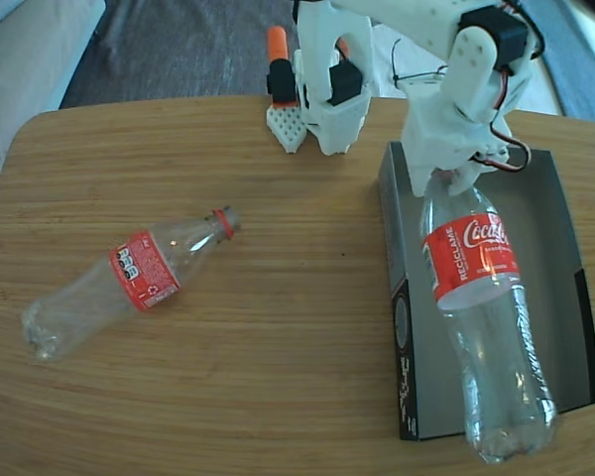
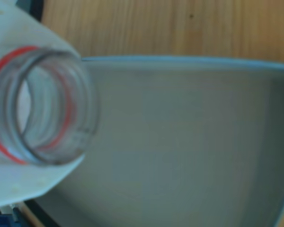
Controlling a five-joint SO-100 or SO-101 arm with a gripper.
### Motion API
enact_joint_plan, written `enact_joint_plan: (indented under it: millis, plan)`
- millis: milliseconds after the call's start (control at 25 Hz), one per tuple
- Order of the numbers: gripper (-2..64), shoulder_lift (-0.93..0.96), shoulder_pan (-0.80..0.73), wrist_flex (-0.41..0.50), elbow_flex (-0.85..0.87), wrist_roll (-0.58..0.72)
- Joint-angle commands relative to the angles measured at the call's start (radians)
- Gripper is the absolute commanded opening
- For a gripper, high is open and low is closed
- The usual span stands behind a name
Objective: Grasp the bottles and put them in the box.
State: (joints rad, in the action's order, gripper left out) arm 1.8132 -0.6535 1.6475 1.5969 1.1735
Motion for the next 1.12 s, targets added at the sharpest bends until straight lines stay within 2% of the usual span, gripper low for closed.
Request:
enact_joint_plan:
  millis: [0, 400, 560, 680, 960, 1080]
  plan:
    - [7.6, 0.097, 0.018, 0.067, 0.025, -0.026]
    - [7.6, 0.233, 0.020, 0.067, 0.189, -0.178]
    - [7.7, 0.261, 0.015, 0.066, 0.192, -0.256]
    - [7.7, 0.262, 0.008, 0.066, 0.181, -0.256]
    - [7.6, 0.259, -0.123, 0.064, 0.179, -0.282]
    - [7.6, 0.261, -0.175, 0.035, 0.187, -0.313]
